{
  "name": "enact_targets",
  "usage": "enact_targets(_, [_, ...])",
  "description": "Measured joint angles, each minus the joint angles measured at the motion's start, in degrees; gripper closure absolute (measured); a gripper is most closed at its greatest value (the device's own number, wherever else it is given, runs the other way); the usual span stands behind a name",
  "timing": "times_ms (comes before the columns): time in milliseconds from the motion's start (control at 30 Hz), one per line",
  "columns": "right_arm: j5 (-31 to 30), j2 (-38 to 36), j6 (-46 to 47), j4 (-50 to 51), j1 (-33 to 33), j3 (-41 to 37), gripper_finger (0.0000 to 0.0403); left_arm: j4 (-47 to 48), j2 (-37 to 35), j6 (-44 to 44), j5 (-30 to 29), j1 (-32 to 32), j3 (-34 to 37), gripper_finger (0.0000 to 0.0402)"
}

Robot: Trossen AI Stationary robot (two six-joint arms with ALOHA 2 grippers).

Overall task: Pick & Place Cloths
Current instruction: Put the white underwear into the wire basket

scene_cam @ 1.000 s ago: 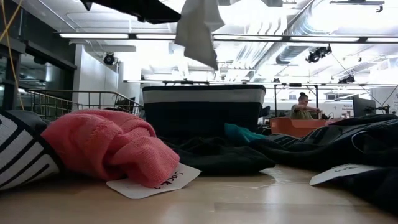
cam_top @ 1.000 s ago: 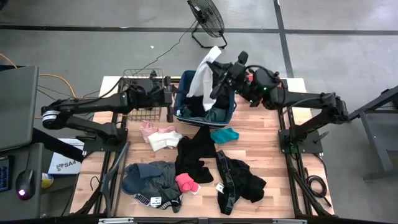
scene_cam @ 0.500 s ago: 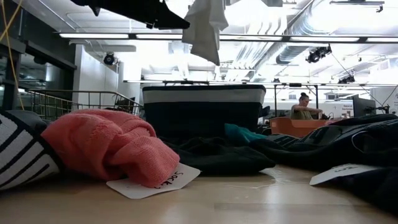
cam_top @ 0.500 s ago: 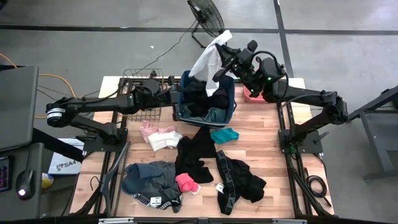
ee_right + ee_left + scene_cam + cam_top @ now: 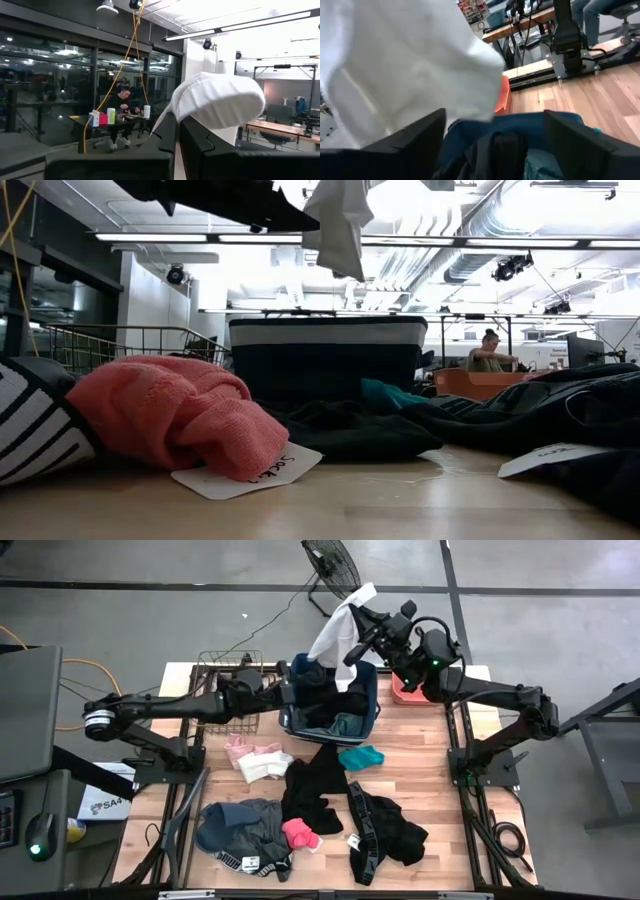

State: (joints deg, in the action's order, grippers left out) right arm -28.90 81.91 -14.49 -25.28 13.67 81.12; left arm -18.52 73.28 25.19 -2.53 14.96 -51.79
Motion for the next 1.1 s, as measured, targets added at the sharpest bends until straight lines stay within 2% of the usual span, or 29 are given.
enact_targets(100, [1.32, 0.0, 0.86, 0.2, 0.02, 0.0, 0.04, -4.07, 1.46, 0.0, -1.23, 0.0, 0.0, 0.0026])
enact_targets(200, [2.34, 0.0, 1.22, 1.29, -0.18, 0.0, 0.04, -7.86, 2.71, -0.13, -5.14, 0.0, 0.0, 0.0006])
enact_targets(333, [4.45, 0.0, 3.79, 4.7, -0.63, 0.0, 0.04, -12.94, 3.8, -0.16, -8.89, 0.02, 0.0, 0.0006])
enact_targets(533, [10.97, 0.0, 9.27, 8.78, -0.66, 0.0, 0.04, -19.58, 4.63, 0.0, -9.22, 0.02, 0.0, 0.0013])
enact_targets(833, [20.09, 0.0, 13.23, 9.76, -1.6, 0.0, 0.04, -21.61, 4.63, 0.04, -13.09, 0.02, 0.0, 0.0014])
enact_targets(1100, [23.25, 0.0, 13.31, 16.19, -4.06, 0.0, 0.04, -23.83, 4.63, 0.0, -13.15, 0.0, 0.0, 0.0014])
